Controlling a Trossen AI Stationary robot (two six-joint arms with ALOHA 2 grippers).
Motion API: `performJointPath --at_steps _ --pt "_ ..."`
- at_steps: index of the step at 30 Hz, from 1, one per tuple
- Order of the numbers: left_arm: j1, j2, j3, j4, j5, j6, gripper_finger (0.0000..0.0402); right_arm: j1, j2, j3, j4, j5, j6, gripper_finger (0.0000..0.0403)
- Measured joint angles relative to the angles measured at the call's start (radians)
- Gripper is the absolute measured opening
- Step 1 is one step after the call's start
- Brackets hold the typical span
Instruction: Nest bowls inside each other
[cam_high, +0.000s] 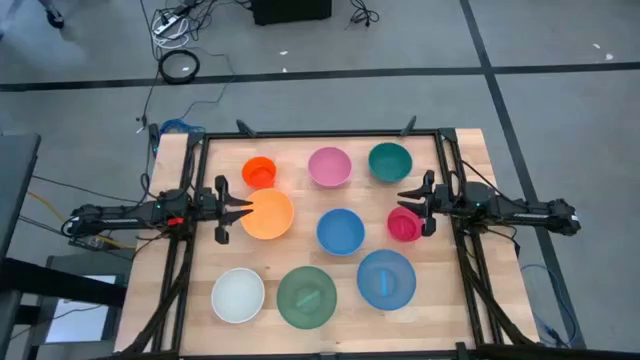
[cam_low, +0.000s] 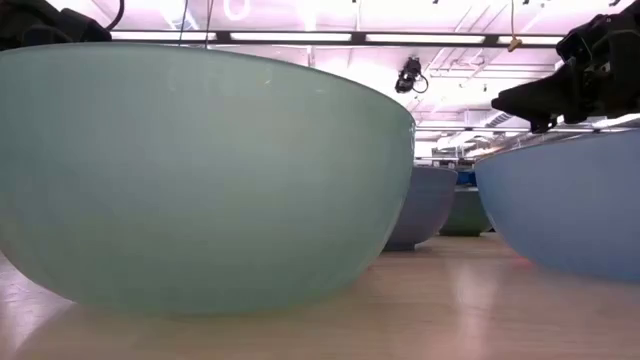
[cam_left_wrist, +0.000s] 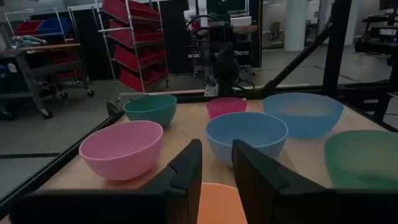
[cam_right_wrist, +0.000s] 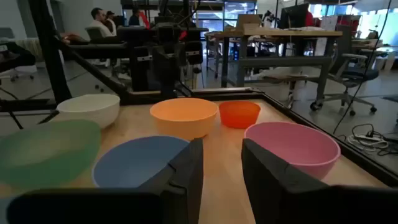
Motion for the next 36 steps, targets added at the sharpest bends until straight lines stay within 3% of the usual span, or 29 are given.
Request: performJointPath --at_steps 36 --pt "0.0 0.0 0.0 0.0 0.0 0.0 0.0097 0.0 0.0 0.0 0.006 0.0 -0.028 0.0099"
